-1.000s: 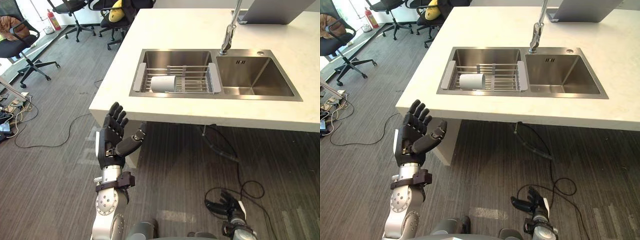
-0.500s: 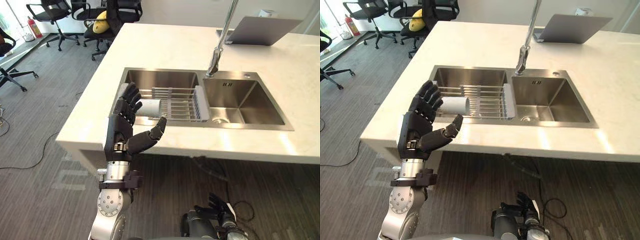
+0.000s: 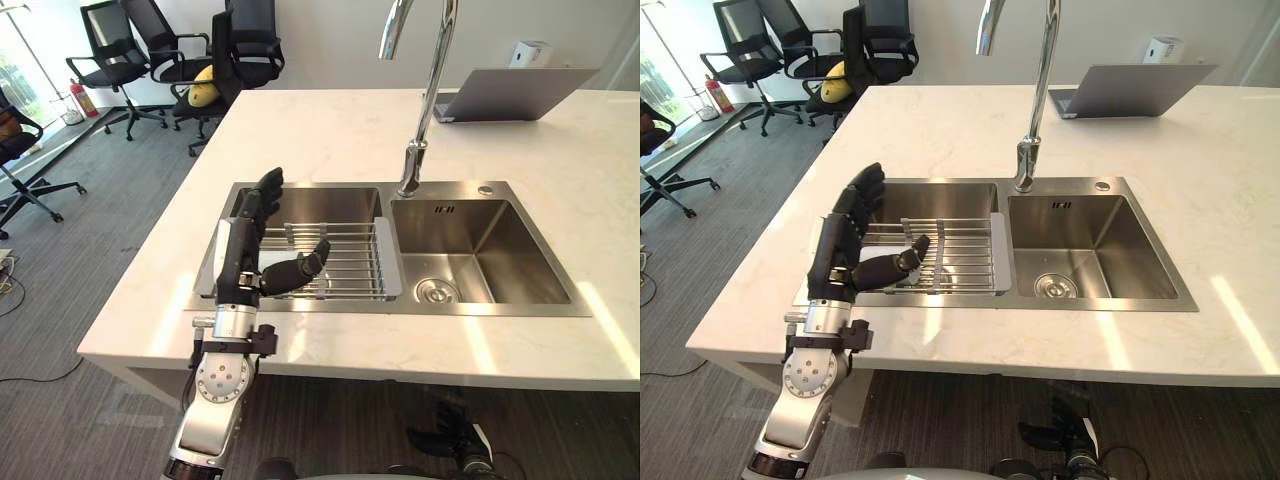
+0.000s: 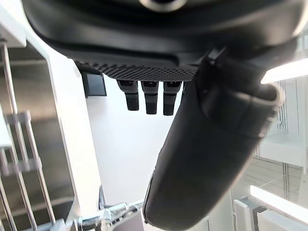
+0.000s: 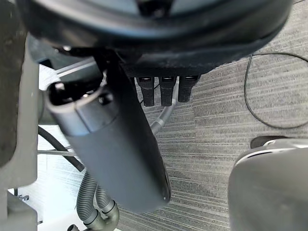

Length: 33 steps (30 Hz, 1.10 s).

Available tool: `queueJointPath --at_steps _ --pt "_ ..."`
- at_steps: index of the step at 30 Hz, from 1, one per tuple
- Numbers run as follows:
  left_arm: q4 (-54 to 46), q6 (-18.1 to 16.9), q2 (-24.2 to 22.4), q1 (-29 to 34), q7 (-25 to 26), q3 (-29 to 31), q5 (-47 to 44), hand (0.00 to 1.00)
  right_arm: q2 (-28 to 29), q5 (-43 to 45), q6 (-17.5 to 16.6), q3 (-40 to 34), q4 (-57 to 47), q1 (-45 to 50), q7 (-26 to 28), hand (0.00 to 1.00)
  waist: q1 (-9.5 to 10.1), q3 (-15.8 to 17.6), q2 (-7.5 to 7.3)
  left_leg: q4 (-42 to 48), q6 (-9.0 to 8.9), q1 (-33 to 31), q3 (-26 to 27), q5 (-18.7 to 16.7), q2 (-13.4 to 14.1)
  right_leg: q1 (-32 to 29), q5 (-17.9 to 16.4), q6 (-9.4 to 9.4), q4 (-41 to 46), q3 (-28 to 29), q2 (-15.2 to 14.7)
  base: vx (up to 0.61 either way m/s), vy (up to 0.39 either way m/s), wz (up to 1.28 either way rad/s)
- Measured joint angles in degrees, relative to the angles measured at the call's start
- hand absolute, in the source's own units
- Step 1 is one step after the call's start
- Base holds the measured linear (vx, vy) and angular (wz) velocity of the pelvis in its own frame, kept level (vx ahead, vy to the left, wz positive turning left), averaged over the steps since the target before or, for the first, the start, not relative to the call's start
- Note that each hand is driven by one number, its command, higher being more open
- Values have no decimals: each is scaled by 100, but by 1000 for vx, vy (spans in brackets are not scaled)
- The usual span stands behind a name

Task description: Walk over to the sink, pick up the cup, carry it to the dishwasher, place the cup inside the dishwasher, then close the dishwasher door

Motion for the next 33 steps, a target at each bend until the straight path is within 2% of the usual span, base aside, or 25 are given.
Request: queueJointPath --at_steps 1,3,6,12,22,26,33 --pt "7 38 87 -22 50 177 213 90 73 -4 20 9 85 -44 12 90 41 14 -133 -144 68 165 166 -1 -113 -11 -38 64 55 247 -66 203 240 -29" --pt "11 120 211 -81 86 360 445 90 96 -5 16 5 83 -27 51 90 -3 33 -221 -168 145 150 218 -27 -282 -30 -82 171 5 375 -219 181 215 -9" --pt "10 205 416 -81 79 374 695 90 155 -11 16 -3 72 29 92 90 12 16 -287 -418 212 276 289 8 -438 -14 -109 218 -70 576 -346 107 103 -1" --pt "37 219 765 -85 -74 383 1127 90 200 -15 5 37 -6 -19 224 90 1 -19 -319 -723 216 480 527 10 -395 -5 -82 258 -250 839 -270 62 -2 -22" --pt "515 264 1278 -82 -300 541 1264 90 35 -188 8 48 10 126 291 90 -81 -205 -359 -942 226 534 553 21 -316 -8 82 244 -549 1023 -173 29 -23 -12" --pt "767 212 1469 -72 -373 640 1267 90 33 -266 7 56 126 85 339 90 -74 -264 -370 -1109 252 540 551 141 -328 114 345 244 -961 988 -197 0 0 0" --pt "953 214 1593 97 -426 828 1263 90 27 -407 8 96 250 80 341 90 57 -275 -354 -1380 291 568 460 427 -411 265 684 297 -1439 871 -295 -59 13 7"
